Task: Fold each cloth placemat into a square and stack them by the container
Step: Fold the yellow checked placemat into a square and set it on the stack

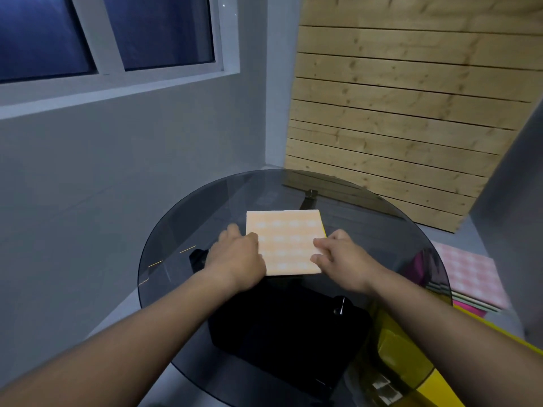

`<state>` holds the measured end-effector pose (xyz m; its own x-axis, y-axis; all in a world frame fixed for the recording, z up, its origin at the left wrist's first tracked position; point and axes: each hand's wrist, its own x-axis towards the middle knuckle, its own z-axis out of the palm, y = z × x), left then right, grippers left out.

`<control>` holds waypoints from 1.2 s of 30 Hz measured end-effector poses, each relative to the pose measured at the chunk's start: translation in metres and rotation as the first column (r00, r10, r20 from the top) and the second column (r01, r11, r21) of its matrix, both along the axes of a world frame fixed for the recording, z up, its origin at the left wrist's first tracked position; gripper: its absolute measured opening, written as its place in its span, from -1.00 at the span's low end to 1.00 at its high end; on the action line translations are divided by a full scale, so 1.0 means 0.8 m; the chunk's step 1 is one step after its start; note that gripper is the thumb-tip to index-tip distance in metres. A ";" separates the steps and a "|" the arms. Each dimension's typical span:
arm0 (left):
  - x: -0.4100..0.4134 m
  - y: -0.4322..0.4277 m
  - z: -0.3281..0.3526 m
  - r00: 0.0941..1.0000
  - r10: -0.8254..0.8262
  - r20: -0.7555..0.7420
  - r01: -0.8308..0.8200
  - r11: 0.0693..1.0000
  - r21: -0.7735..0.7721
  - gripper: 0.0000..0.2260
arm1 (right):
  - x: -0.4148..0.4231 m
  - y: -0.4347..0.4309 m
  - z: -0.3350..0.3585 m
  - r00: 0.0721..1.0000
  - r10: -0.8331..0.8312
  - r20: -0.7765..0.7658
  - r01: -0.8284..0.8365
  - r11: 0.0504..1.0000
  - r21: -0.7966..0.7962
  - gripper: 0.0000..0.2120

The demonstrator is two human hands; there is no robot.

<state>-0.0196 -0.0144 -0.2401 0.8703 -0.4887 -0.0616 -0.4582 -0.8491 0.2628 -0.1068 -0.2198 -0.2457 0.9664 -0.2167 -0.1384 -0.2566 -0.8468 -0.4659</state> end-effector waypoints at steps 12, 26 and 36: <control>0.024 -0.026 -0.037 0.968 -0.249 -0.002 0.247 0.960 0.132 -0.26 | -0.001 0.000 -0.008 0.996 -0.027 0.081 0.046 0.970 -0.238 -0.60; 0.026 -0.029 -0.041 0.965 -0.261 0.024 0.252 0.948 0.193 -0.38 | 0.093 -0.002 -0.028 0.981 0.173 -0.082 -0.192 0.902 -0.387 -0.36; 0.029 -0.028 -0.041 0.974 -0.225 -0.034 0.227 0.962 0.149 -0.31 | 0.088 -0.015 -0.028 0.996 0.061 -0.066 -0.082 0.917 -0.390 -0.30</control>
